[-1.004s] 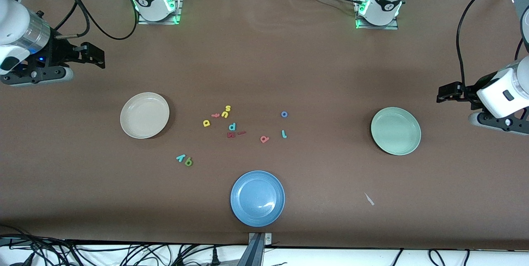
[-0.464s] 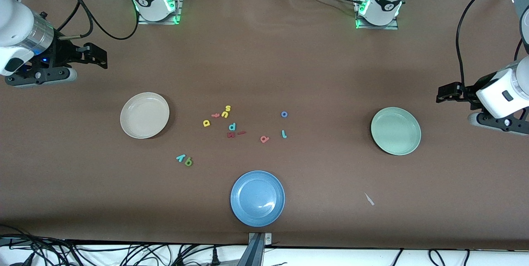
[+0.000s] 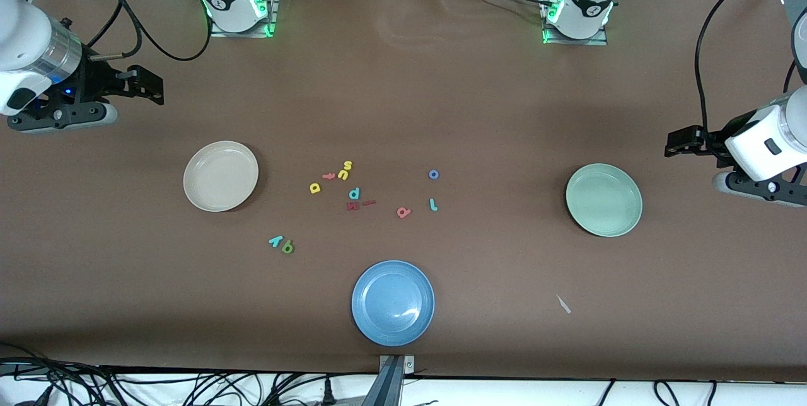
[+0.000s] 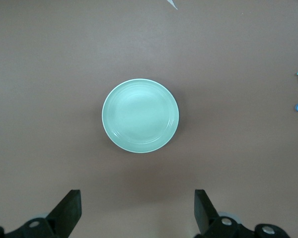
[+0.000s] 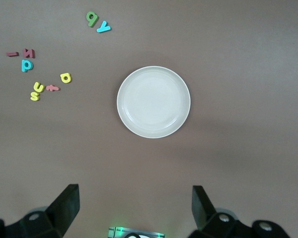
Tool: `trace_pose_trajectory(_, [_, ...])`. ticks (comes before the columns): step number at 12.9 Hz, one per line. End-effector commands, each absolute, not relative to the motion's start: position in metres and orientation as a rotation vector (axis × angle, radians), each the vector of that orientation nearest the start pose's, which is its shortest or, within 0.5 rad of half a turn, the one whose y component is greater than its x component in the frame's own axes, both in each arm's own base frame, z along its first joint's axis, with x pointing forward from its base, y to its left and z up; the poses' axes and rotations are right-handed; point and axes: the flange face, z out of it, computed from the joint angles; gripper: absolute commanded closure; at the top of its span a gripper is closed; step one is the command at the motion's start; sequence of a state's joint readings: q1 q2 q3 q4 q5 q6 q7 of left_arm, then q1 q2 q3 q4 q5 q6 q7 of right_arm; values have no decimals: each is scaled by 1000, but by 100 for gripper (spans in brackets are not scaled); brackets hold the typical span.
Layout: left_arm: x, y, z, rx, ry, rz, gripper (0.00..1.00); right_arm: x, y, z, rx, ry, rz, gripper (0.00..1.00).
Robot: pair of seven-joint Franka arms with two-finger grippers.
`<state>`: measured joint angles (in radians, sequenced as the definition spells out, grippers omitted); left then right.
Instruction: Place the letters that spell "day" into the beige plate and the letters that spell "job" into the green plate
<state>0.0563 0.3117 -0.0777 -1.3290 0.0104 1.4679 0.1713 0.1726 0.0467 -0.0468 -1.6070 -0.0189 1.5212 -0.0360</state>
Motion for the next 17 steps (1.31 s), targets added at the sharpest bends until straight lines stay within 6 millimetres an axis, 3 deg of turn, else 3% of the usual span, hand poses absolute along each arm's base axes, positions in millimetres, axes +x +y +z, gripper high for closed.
trace_pose_trajectory(1, [632, -6, 545, -3132, 310, 271, 0, 554, 68, 584, -3138, -248, 198, 0])
trace_pose_trajectory(17, [633, -8, 545, -3133, 286, 271, 0, 555, 69, 583, -3137, -258, 198, 0])
